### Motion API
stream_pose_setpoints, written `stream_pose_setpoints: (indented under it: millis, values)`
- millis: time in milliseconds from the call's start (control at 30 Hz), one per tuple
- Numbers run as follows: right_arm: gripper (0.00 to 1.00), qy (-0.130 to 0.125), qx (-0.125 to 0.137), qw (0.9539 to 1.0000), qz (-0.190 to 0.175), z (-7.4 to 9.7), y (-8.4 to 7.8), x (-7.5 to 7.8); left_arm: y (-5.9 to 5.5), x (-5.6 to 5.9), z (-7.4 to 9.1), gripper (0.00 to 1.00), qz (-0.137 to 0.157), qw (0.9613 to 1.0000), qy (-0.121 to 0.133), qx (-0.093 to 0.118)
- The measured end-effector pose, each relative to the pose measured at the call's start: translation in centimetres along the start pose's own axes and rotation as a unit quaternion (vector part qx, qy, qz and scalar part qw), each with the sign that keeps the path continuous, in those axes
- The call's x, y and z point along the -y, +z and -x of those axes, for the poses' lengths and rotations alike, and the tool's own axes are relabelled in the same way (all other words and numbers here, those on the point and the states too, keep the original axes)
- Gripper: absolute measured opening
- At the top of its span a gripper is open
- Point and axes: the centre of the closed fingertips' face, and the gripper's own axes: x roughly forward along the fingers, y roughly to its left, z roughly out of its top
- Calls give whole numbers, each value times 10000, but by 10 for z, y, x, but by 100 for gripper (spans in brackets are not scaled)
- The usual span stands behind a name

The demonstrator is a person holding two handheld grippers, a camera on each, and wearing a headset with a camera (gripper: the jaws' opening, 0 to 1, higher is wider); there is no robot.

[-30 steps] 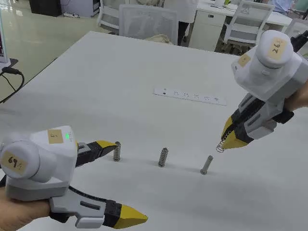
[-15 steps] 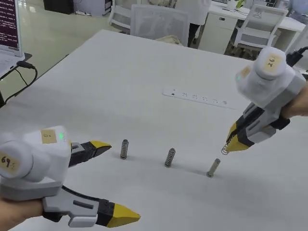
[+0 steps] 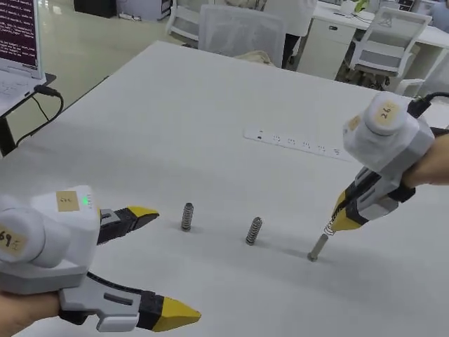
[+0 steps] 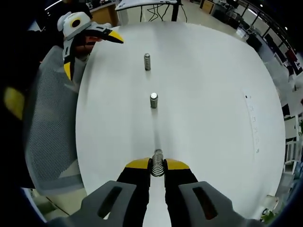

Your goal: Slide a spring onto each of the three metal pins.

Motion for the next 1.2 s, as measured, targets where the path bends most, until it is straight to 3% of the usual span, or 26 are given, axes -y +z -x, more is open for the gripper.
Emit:
stream_pose_setpoints:
  millis: [1200]
  values:
    - [8, 89, -9, 9998, -203, -22, -6, 2, -6, 0, 0, 91, -11, 10000, -15, -68]
